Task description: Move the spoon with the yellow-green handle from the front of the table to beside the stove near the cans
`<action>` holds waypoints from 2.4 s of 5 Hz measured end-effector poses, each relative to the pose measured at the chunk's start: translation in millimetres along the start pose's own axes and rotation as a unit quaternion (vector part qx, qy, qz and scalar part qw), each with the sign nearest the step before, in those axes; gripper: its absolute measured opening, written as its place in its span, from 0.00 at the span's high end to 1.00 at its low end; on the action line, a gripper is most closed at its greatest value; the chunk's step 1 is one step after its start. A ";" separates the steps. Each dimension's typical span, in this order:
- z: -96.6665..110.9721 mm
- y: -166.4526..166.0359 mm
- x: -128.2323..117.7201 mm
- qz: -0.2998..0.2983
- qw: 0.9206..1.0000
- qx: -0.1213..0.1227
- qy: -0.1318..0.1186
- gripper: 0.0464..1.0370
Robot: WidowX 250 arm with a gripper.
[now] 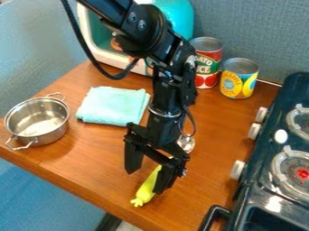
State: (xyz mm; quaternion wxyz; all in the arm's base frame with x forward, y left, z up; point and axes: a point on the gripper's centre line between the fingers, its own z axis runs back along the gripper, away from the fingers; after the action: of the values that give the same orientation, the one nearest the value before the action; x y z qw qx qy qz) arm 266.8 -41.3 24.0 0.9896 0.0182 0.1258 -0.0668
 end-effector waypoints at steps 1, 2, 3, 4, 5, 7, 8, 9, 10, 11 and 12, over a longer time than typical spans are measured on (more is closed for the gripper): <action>-6.7 0.5 1.3 0.011 1.000 0.002 0.008 0.10; -9.8 -1.1 2.0 0.020 1.000 -0.002 0.011 0.38; -9.8 -2.0 2.7 0.022 1.000 -0.005 0.009 0.58; -6.0 -1.3 3.4 0.036 0.999 0.006 0.012 0.59; 3.5 -1.4 10.0 0.043 0.999 0.010 -0.001 0.59; 40.8 -10.0 33.4 0.036 0.998 0.015 -0.057 0.59; 48.8 -11.2 47.1 0.037 0.997 0.013 -0.068 0.59; 49.4 -15.7 65.9 0.039 0.997 0.004 -0.062 0.59; 45.3 -18.5 83.0 0.038 0.998 0.000 -0.052 0.59; 41.1 -21.2 103.0 0.041 0.998 -0.003 -0.041 0.59; 35.6 -22.9 118.7 0.043 0.999 -0.005 -0.029 0.59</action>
State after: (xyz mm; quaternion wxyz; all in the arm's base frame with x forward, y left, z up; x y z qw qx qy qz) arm 386.3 -81.0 28.2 0.9949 0.0162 0.0967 -0.0240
